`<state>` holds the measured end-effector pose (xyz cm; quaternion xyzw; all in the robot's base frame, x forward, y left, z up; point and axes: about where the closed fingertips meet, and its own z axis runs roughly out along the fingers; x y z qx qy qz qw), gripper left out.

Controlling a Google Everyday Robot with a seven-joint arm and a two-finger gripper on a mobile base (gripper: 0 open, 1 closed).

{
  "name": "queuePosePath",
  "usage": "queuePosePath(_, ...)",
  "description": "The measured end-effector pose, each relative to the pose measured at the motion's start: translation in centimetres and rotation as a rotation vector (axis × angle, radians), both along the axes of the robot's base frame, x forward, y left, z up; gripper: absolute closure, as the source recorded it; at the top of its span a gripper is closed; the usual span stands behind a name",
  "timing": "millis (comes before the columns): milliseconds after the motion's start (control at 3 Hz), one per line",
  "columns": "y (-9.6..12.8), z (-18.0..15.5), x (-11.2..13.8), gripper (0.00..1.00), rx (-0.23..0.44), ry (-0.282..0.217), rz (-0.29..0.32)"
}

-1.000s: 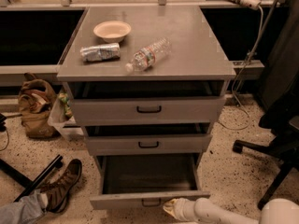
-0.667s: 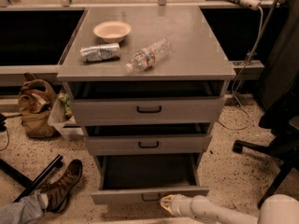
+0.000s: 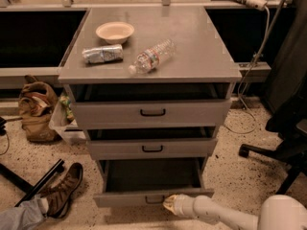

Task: Close bottom drawer

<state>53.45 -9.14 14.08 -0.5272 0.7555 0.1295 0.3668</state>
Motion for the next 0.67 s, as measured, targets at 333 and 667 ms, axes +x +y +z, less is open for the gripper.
queuePosePath(333, 1.2, 0.3, 4.5, 1.0, -0.027, -0.028, -0.014)
queuePosePath(667, 3.0, 0.8, 9.3, 1.0, -0.051, -0.063, -0.02)
